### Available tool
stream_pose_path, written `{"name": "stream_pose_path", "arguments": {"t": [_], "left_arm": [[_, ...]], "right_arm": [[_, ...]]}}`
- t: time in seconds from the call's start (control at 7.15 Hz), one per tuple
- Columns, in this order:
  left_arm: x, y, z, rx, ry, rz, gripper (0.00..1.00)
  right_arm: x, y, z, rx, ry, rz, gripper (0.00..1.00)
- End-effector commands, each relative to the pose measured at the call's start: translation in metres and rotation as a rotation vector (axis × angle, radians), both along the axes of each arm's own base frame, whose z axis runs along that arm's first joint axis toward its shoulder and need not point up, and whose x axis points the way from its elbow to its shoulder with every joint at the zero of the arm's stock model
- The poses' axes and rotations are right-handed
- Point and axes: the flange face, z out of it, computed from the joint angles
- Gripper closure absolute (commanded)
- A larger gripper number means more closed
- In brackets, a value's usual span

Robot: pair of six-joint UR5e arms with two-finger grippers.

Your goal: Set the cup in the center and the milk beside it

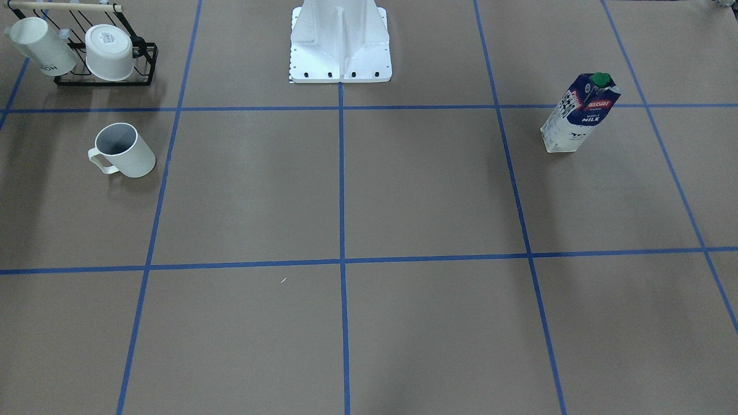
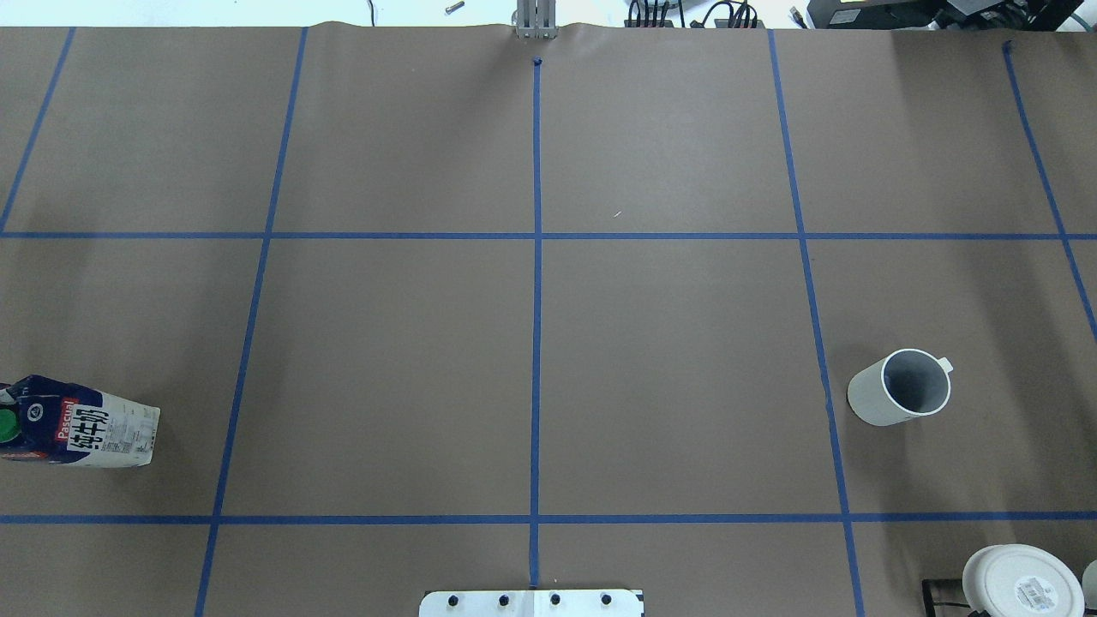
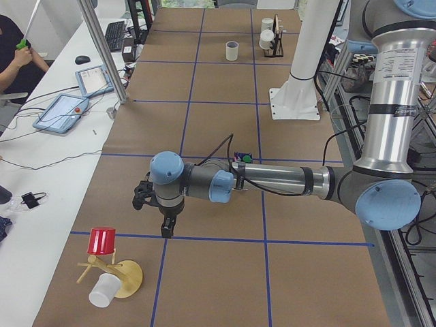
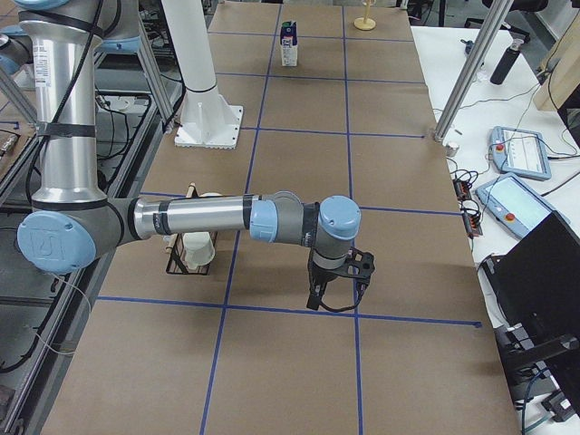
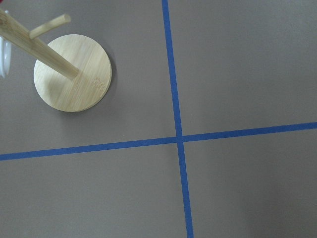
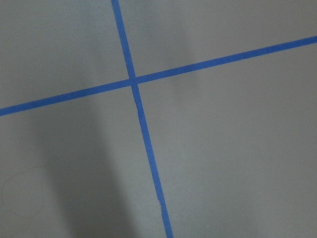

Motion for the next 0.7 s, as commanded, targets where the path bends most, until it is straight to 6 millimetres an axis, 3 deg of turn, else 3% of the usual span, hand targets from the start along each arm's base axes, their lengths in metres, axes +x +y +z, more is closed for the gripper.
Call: {"name": "stream_pose_path", "arguments": {"t": [0.0,0.56], "left_arm": [[0.0004,0.0007,0.0022,-0.004,0.0,0.001,0.01],[0.0004,0.0005,0.0019,0.0,0.0,0.002,0.01]], "right_arm": [[-0.0001,-0.0013,-0.0023,0.005,-0.007,0.0,0.0],[0.0002,0.0007,-0.002,0.004,-0.002,0.001,0.0]]}}
